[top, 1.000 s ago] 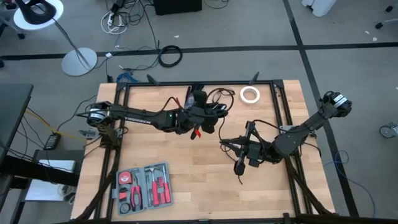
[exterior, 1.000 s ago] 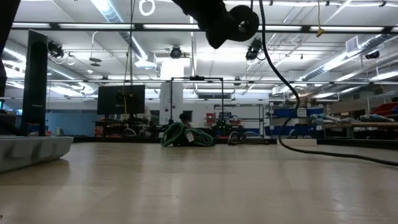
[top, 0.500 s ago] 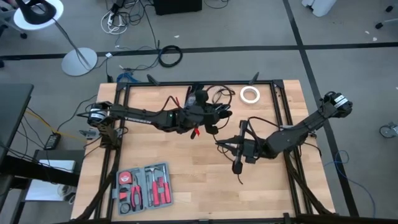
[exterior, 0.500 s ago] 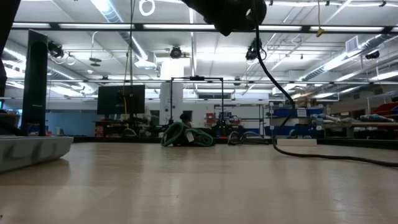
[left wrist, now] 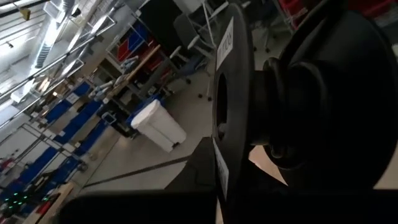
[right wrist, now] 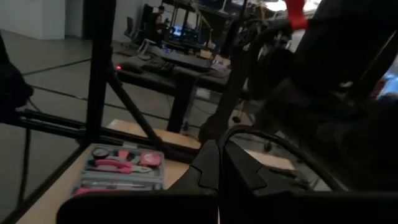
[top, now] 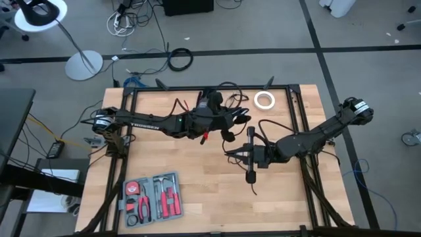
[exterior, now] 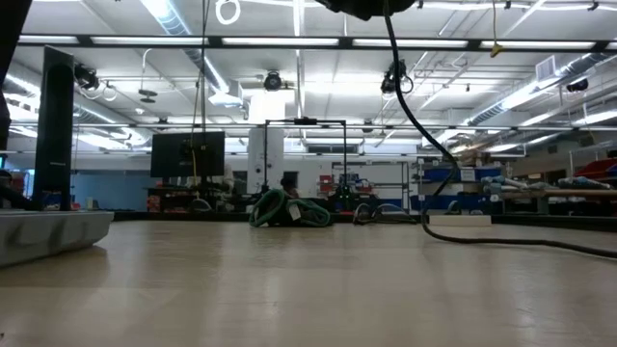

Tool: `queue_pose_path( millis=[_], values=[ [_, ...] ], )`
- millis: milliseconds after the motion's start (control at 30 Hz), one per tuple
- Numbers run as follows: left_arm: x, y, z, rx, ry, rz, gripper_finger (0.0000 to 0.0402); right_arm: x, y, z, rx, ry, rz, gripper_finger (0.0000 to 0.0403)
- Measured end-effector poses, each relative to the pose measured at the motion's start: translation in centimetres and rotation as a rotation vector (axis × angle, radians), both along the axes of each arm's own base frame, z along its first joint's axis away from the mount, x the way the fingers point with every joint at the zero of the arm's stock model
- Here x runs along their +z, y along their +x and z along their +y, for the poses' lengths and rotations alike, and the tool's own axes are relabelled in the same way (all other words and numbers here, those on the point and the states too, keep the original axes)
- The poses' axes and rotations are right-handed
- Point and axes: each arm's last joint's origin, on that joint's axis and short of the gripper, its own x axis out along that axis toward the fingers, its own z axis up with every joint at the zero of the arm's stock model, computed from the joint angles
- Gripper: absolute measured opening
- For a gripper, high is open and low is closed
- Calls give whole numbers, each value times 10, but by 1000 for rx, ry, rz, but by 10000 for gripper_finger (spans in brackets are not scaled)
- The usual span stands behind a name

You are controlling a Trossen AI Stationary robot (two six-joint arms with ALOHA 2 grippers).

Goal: Coil cords
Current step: Coil the black wire into a spool

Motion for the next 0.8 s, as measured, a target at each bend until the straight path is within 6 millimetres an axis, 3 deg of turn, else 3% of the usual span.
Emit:
queue_pose_path(
  millis=[333, 600, 800],
  values=[
    [3, 1, -2, -68, -45, -50, 0, -7, -3, 5, -41, -45, 65, 9],
    [2, 1, -2, -86, -45, -41, 0, -11, -9, 13, -85, -24, 105, 91],
    [2, 1, -2, -87, -18, -26, 0, -14, -18, 26, -54, 61, 128, 118]
  ],
)
